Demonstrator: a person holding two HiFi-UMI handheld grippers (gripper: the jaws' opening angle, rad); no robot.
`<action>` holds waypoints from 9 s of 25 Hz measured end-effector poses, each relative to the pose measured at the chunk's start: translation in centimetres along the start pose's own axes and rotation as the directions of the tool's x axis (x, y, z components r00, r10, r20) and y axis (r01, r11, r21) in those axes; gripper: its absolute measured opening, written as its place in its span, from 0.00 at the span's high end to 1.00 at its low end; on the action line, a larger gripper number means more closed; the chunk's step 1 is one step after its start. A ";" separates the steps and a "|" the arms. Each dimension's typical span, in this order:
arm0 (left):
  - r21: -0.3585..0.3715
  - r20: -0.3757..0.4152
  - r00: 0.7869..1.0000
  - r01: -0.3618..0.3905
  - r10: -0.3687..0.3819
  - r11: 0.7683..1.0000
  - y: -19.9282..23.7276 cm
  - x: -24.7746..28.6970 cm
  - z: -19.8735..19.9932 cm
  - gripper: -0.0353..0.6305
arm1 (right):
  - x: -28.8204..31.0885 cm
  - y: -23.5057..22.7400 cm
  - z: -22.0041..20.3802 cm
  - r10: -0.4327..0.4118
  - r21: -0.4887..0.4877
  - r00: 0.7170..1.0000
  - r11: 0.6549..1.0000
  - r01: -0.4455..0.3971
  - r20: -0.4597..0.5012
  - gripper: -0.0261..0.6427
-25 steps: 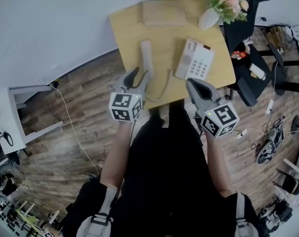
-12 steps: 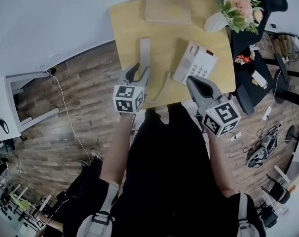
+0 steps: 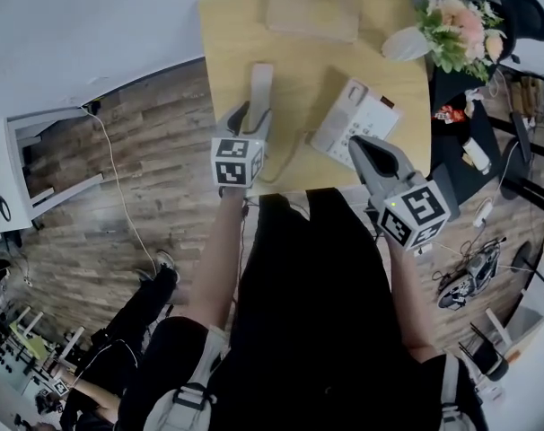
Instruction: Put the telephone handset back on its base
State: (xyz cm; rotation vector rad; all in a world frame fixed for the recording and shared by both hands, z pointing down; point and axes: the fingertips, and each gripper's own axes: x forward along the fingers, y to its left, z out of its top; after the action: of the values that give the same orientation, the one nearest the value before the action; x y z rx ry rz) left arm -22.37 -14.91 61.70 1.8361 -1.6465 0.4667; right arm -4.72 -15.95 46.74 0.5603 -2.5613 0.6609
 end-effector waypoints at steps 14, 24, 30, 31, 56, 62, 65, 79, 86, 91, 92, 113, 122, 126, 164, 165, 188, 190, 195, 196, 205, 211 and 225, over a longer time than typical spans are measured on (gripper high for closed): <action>-0.049 -0.061 0.994 -0.096 0.093 0.994 1.3 3.7 -2.1 0.62 | 0.8 -2.9 -1.3 0.044 0.021 0.997 0.999 -0.042 -0.066 0.96; -0.037 -0.097 0.988 -0.127 0.123 0.991 1.9 5.6 -2.5 0.62 | 1.4 -3.1 -1.9 0.068 0.031 0.994 0.997 -0.066 -0.087 0.96; -0.027 -0.121 0.982 -0.149 0.145 0.988 2.2 6.3 -2.7 0.62 | 1.5 -3.4 -1.7 0.055 0.038 0.995 0.998 -0.052 -0.082 0.96; -0.026 -0.123 0.981 -0.153 0.149 0.988 2.2 6.4 -2.8 0.62 | 1.5 -3.4 -1.7 0.053 0.040 0.995 0.998 -0.049 -0.080 0.96; -0.029 -0.187 0.982 -0.048 0.042 0.998 0.6 5.2 -2.5 0.62 | -1.7 -1.6 -1.8 -0.062 0.084 0.998 0.995 0.061 0.012 0.96; 0.002 -0.186 0.983 0.003 -0.003 1.000 -0.2 3.8 -2.3 0.62 | -2.9 -0.7 -1.4 -0.114 0.092 0.992 0.990 0.109 0.051 0.96; 0.020 -0.178 0.984 0.028 -0.024 0.999 -0.6 2.7 -1.9 0.62 | -3.6 0.0 -1.3 -0.142 0.100 0.987 0.986 0.135 0.072 0.96; 0.086 -0.098 0.990 0.108 -0.099 0.990 -2.5 -3.0 0.3 0.62 | -5.8 4.8 -2.2 -0.258 0.147 0.950 0.961 0.234 0.174 0.96; 0.121 -0.068 0.987 0.154 -0.146 0.981 -3.7 -5.5 0.0 0.62 | -6.2 7.8 -3.8 -0.295 0.177 0.937 0.948 0.264 0.187 0.96; 0.127 -0.075 0.982 0.180 -0.171 0.975 -4.5 -6.0 -0.9 0.62 | -6.7 8.6 -4.6 -0.330 0.198 0.925 0.935 0.293 0.190 0.96; 0.129 -0.075 0.982 0.183 -0.175 0.975 -4.6 -6.1 -0.9 0.62 | -6.9 8.7 -4.6 -0.338 0.202 0.922 0.932 0.300 0.191 0.96; 0.175 -0.064 0.970 0.244 -0.236 0.954 -12.4 -3.8 1.1 0.62 | -12.3 5.7 -4.8 -0.431 0.232 0.880 0.893 0.385 0.200 0.96; 0.157 -0.064 0.972 0.233 -0.226 0.960 -15.2 -1.9 1.6 0.62 | -14.0 3.0 -4.8 -0.414 0.227 0.890 0.901 0.371 0.191 0.96; 0.138 -0.063 0.975 0.219 -0.212 0.966 -16.1 -0.9 1.6 0.62 | -14.5 1.7 -4.9 -0.401 0.220 0.898 0.906 0.360 0.182 0.96; 0.080 -0.116 0.987 0.121 -0.111 0.989 -19.1 7.8 0.3 0.62 | -15.3 -7.3 -4.6 -0.322 0.184 0.942 0.936 0.301 0.095 0.96; 0.084 -0.118 0.987 0.120 -0.110 0.989 -19.1 7.9 0.3 0.62 | -15.3 -7.3 -4.6 -0.322 0.184 0.942 0.936 0.301 0.094 0.96; 0.096 -0.110 0.981 0.173 -0.162 0.980 -18.9 7.6 0.8 0.62 | -15.2 -6.9 -4.8 -0.330 0.200 0.939 0.931 0.306 0.099 0.96; 0.096 -0.111 0.979 0.181 -0.170 0.979 -18.8 7.4 0.8 0.62 | -15.2 -6.6 -4.8 -0.329 0.201 0.939 0.931 0.305 0.101 0.96; 0.104 -0.112 0.978 0.189 -0.178 0.976 -18.6 6.9 0.8 0.62 | -15.2 -6.1 -4.6 -0.332 0.202 0.937 0.930 0.306 0.111 0.96; 0.106 -0.112 0.977 0.191 -0.179 0.976 -18.5 6.7 0.8 0.62 | -15.2 -6.0 -4.6 -0.333 0.203 0.936 0.930 0.306 0.113 0.96; 0.121 -0.105 0.979 0.188 -0.176 0.975 -17.4 4.7 0.7 0.62 | -15.4 -4.2 -4.8 -0.346 0.211 0.929 0.925 0.315 0.131 0.96; 0.136 -0.073 0.980 0.196 -0.187 0.971 -16.3 2.2 1.3 0.64 | -15.3 -2.2 -4.9 -0.360 0.212 0.921 0.922 0.325 0.151 0.96; 0.178 0.035 0.973 0.217 -0.227 0.960 -13.0 -5.4 3.1 0.73 | -13.3 4.2 -4.9 -0.376 0.209 0.906 0.918 0.336 0.196 0.96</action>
State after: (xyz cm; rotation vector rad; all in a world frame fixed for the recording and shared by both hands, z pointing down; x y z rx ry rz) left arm -11.00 -12.44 53.23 2.1514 -1.4495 0.4766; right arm 5.76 -6.42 42.53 1.1982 -2.5204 0.7203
